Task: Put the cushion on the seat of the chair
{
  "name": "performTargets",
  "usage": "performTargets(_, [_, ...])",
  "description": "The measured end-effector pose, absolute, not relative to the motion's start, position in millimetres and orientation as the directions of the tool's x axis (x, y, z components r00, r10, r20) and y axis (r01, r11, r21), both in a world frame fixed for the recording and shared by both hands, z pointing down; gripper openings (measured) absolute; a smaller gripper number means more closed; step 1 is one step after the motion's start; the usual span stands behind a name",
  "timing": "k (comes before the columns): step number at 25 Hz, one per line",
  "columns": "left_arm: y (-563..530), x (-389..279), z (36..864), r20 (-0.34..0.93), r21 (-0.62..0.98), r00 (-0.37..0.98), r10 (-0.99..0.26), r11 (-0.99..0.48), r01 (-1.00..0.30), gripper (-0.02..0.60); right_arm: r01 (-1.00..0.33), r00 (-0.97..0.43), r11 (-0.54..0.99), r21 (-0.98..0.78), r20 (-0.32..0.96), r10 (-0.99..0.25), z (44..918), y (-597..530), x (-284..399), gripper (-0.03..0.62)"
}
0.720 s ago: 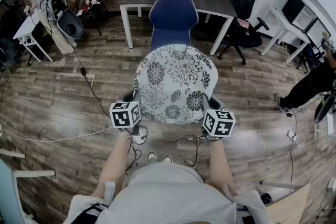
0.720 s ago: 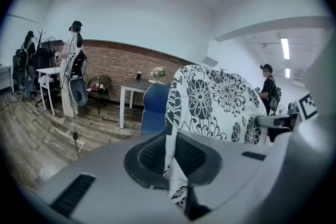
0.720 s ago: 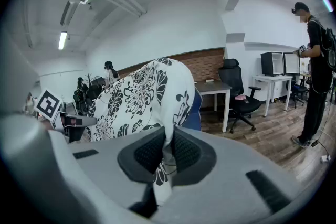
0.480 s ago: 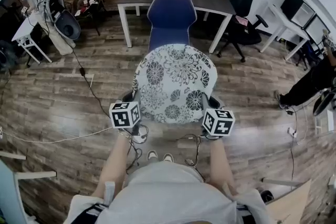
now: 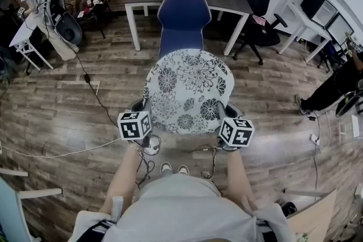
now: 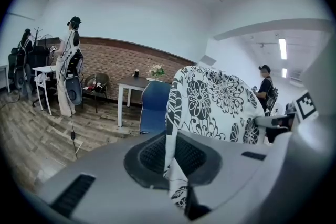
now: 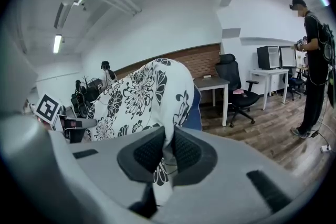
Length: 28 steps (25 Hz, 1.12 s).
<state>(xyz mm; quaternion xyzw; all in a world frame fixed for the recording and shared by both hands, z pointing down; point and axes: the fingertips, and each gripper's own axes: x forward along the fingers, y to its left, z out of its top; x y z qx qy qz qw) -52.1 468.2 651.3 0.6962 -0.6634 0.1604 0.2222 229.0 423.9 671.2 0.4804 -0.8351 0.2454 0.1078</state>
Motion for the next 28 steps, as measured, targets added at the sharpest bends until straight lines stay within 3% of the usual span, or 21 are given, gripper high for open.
performTargets(16, [439,-82,660,0.528,0.115,0.134,-0.838,-0.086,-0.99,0.014,-0.885,-0.46,0.35,-0.307,0.452,-0.764,683,409,201,0.029])
performTargets(28, [357,-89,673,0.539,0.115,0.116,-0.834,-0.064,-0.991,0.014,-0.884,-0.462,0.355,-0.304,0.46,-0.758,693,320,193,0.028])
